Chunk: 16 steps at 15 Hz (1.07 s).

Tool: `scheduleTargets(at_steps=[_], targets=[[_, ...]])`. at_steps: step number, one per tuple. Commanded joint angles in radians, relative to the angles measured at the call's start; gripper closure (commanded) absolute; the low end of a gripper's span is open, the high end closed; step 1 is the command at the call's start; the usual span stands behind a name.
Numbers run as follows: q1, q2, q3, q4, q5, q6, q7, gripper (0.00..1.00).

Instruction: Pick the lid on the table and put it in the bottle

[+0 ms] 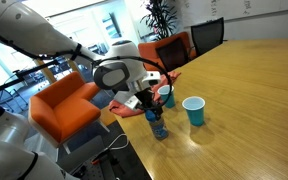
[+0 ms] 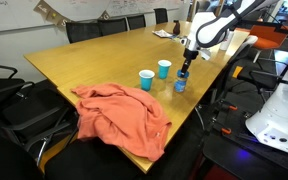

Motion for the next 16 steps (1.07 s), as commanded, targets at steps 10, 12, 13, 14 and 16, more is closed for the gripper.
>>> scheduleTargets(at_steps=[10,12,13,14,16], targets=[[-0.008,-0.008,0.025,0.006,-0.111,-0.026,0.096,0.45],[-0.008,-0.014,0.026,0.002,-0.112,-0.027,0.096,0.45],[-0.008,-0.017,0.027,0.000,-0.114,-0.027,0.097,0.45],[-0.009,-0.021,0.027,-0.002,-0.119,-0.028,0.102,0.45],[-0.012,-0.027,0.026,-0.007,-0.137,-0.028,0.114,0.45]])
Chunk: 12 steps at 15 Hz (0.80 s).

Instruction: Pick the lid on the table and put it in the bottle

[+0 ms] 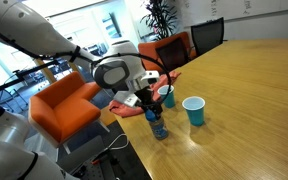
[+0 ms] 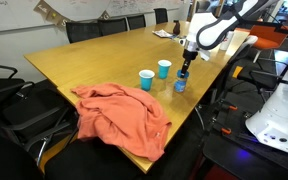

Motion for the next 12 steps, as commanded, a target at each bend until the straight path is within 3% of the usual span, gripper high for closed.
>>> scheduleTargets(at_steps=[1,12], targets=[[-0.012,-0.031,0.009,-0.009,-0.051,-0.028,0.059,0.45],[-0.011,-0.030,0.008,-0.017,-0.030,-0.034,0.046,0.45]])
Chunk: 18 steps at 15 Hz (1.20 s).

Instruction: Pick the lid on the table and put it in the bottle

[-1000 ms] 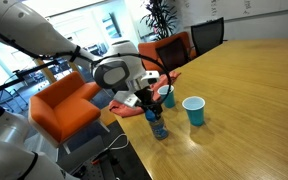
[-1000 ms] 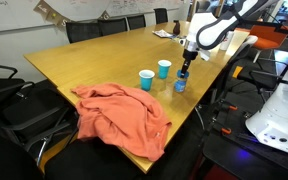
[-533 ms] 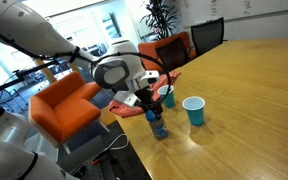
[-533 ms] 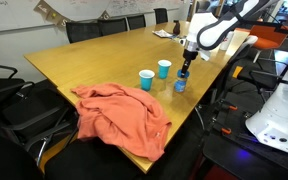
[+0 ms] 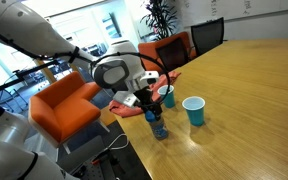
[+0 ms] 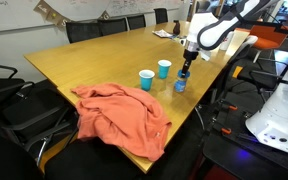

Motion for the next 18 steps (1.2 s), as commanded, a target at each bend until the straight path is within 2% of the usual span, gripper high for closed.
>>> scheduleTargets(at_steps=[1,8,18], targets=[[-0.007,-0.020,0.008,-0.013,0.017,-0.019,-0.006,0.45],[-0.006,-0.010,0.006,-0.017,0.077,-0.014,-0.037,0.45],[-0.015,-0.007,0.004,-0.013,0.010,-0.016,0.021,0.45]])
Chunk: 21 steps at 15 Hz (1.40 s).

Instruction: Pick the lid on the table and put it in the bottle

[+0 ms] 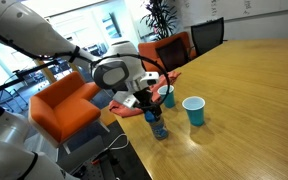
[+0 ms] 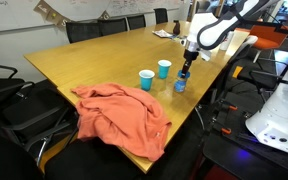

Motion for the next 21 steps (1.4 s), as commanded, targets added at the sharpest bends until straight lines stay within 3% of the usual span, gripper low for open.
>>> scheduleTargets(at_steps=[1,2,4,10,16,17,18,21], targets=[[-0.012,-0.006,0.004,-0.010,-0.026,-0.015,0.029,0.45],[-0.012,-0.006,0.005,-0.009,-0.027,-0.014,0.029,0.05],[-0.011,-0.005,0.005,-0.011,-0.023,-0.011,0.027,0.00],[-0.011,-0.019,0.007,-0.016,-0.020,-0.011,0.024,0.00],[-0.009,-0.132,0.002,-0.035,0.006,-0.048,-0.016,0.00],[-0.009,-0.153,-0.002,-0.035,0.013,-0.054,-0.024,0.08],[-0.007,-0.171,-0.006,-0.033,0.020,-0.059,-0.031,0.26],[-0.002,-0.188,-0.016,-0.018,0.028,-0.092,-0.039,0.51]])
